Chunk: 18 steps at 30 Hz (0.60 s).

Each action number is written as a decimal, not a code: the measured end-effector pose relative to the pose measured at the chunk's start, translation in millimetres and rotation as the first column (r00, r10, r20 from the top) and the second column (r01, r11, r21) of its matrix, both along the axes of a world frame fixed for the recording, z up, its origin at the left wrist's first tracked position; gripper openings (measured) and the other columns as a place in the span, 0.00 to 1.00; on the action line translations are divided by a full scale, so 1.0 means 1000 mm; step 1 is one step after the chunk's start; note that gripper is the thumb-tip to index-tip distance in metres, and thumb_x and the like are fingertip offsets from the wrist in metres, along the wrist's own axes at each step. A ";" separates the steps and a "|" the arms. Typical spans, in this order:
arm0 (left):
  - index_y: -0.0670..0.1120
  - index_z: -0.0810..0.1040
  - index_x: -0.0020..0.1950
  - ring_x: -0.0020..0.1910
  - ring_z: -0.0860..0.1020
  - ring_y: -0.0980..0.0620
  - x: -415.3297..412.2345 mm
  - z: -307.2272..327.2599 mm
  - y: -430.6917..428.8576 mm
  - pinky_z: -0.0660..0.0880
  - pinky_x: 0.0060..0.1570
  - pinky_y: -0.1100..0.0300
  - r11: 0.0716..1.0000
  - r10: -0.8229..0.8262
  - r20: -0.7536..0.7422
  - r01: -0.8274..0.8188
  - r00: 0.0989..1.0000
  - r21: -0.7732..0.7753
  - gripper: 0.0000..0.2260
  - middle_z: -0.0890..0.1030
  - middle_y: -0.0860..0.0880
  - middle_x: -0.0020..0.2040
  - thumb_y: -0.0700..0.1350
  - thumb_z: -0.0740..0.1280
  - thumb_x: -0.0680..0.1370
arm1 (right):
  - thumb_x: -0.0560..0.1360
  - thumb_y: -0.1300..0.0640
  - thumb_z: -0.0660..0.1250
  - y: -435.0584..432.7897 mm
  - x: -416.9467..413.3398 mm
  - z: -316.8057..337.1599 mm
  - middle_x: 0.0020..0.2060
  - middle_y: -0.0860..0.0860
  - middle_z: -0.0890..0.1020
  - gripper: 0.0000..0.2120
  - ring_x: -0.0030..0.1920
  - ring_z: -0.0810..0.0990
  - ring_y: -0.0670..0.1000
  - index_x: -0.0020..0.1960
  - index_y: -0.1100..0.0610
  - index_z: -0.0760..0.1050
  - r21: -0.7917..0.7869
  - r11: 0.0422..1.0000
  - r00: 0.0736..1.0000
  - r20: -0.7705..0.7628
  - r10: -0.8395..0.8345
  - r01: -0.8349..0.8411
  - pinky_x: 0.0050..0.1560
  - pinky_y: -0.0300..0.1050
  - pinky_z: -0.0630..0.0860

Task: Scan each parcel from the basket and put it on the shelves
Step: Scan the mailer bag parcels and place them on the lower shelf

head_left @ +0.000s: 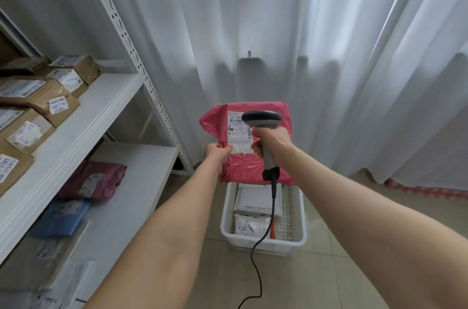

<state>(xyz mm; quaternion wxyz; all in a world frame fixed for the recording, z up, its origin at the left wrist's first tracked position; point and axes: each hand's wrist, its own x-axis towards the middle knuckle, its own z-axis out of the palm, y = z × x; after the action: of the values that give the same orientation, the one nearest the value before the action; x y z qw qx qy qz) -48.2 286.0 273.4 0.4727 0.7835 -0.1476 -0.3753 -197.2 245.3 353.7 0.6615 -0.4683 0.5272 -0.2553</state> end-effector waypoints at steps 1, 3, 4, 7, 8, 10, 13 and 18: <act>0.40 0.79 0.51 0.43 0.78 0.46 -0.001 0.000 -0.001 0.78 0.55 0.49 1.000 0.009 0.013 -0.009 1.000 0.003 0.07 0.80 0.43 0.44 0.41 0.70 0.76 | 0.72 0.63 0.68 0.000 -0.002 0.001 0.28 0.57 0.80 0.07 0.28 0.77 0.54 0.48 0.65 0.77 0.004 1.000 1.000 0.002 -0.005 0.005 0.37 0.48 0.76; 0.38 0.80 0.53 0.43 0.78 0.46 -0.004 0.000 -0.002 0.78 0.54 0.50 1.000 0.020 0.033 -0.021 0.999 0.010 0.09 0.80 0.43 0.44 0.41 0.70 0.76 | 0.72 0.63 0.68 0.000 -0.005 0.006 0.26 0.56 0.79 0.05 0.27 0.76 0.53 0.46 0.64 0.77 0.010 1.000 1.000 0.006 -0.003 0.003 0.34 0.46 0.75; 0.38 0.80 0.53 0.43 0.79 0.46 -0.005 -0.001 -0.003 0.78 0.54 0.51 1.000 0.022 0.035 -0.022 0.999 0.014 0.09 0.80 0.43 0.44 0.41 0.70 0.76 | 0.72 0.63 0.67 0.000 -0.007 0.008 0.26 0.56 0.79 0.04 0.26 0.75 0.53 0.46 0.64 0.76 0.013 1.000 1.000 0.008 0.006 -0.006 0.32 0.45 0.74; 0.38 0.80 0.53 0.43 0.78 0.46 -0.009 -0.002 -0.004 0.77 0.51 0.53 0.999 0.028 0.035 -0.029 0.999 0.030 0.08 0.80 0.44 0.45 0.41 0.70 0.76 | 0.72 0.64 0.67 0.000 -0.012 0.012 0.27 0.56 0.78 0.06 0.27 0.75 0.53 0.48 0.64 0.76 0.026 0.999 0.999 0.006 0.039 -0.039 0.31 0.44 0.73; 0.39 0.80 0.52 0.42 0.78 0.46 -0.011 -0.003 -0.005 0.77 0.50 0.54 0.999 0.032 0.038 -0.033 0.999 0.036 0.08 0.80 0.44 0.44 0.41 0.70 0.76 | 0.72 0.64 0.67 0.001 -0.013 0.012 0.28 0.56 0.78 0.06 0.27 0.74 0.53 0.49 0.64 0.75 0.032 0.998 0.999 0.003 0.048 -0.048 0.31 0.45 0.73; 0.39 0.80 0.52 0.42 0.78 0.46 -0.013 -0.003 -0.006 0.78 0.50 0.53 0.998 0.037 0.034 -0.038 0.999 0.040 0.08 0.80 0.44 0.44 0.41 0.70 0.76 | 0.72 0.64 0.66 0.002 -0.015 0.015 0.28 0.56 0.78 0.07 0.27 0.74 0.53 0.49 0.65 0.75 0.043 0.997 0.998 0.005 0.057 -0.058 0.31 0.44 0.72; 0.38 0.80 0.53 0.44 0.79 0.46 -0.016 -0.001 -0.008 0.78 0.53 0.52 0.998 0.041 0.019 -0.042 0.999 0.041 0.09 0.80 0.43 0.45 0.41 0.70 0.76 | 0.72 0.64 0.66 0.002 -0.018 0.017 0.27 0.56 0.76 0.07 0.26 0.73 0.53 0.49 0.65 0.74 0.059 0.997 0.998 0.000 0.058 -0.058 0.30 0.43 0.71; 0.38 0.79 0.55 0.44 0.78 0.46 -0.019 -0.002 -0.009 0.77 0.52 0.54 0.998 0.053 0.018 -0.054 0.998 0.043 0.10 0.80 0.43 0.47 0.41 0.70 0.76 | 0.72 0.65 0.65 0.002 -0.026 0.020 0.26 0.55 0.76 0.06 0.25 0.71 0.52 0.49 0.64 0.73 0.060 0.996 0.998 -0.015 0.066 -0.065 0.28 0.41 0.70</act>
<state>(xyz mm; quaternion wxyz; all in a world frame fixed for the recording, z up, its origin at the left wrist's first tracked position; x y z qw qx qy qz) -66.9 276.5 271.5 0.4643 0.8003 -0.1225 -0.3591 -223.1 247.2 373.8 0.6788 -0.4675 0.5244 -0.2135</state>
